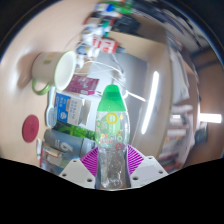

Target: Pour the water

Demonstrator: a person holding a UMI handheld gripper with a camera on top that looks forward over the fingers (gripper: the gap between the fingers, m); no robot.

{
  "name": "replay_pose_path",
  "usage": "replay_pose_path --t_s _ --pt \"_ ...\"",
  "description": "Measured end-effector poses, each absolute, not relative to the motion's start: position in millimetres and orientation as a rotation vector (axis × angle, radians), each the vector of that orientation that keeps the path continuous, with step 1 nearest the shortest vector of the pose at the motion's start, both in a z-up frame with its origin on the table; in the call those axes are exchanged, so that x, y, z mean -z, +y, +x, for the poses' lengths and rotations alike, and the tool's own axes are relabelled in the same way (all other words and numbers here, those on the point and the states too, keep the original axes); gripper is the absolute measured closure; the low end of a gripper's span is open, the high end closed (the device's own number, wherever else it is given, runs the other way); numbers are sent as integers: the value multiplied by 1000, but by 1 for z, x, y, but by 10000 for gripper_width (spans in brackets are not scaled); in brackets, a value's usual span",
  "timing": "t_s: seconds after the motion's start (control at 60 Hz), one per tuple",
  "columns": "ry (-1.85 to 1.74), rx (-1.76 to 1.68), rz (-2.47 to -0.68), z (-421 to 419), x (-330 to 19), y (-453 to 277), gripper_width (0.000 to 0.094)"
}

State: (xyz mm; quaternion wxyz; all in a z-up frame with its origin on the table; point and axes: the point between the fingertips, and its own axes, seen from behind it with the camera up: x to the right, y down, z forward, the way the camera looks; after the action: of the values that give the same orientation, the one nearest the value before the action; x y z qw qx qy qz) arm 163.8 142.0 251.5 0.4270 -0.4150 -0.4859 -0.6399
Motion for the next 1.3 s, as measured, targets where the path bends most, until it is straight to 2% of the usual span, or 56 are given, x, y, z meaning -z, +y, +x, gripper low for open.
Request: replay_pose_path --t_s 0.1,0.217,0.55,0.717,0.867,0.933,1.05,1.117,1.2,1.3 --pt "-1459 1766 -817 143 -242 166 594" --pt "-1644 1857 -659 130 -222 184 593" --pt "-1721 1905 -564 118 -218 194 593" --pt "-1585 1817 -695 122 -232 192 591" --pt "-1055 1401 -1145 149 -241 185 594" --pt "-800 1158 -1317 164 -228 182 592" --pt "-449 770 -1518 179 -184 183 590" --pt "-265 536 -1583 182 -171 184 592" --pt "-24 230 -1666 182 -133 183 591" --pt "20 171 -1657 194 -118 184 591"
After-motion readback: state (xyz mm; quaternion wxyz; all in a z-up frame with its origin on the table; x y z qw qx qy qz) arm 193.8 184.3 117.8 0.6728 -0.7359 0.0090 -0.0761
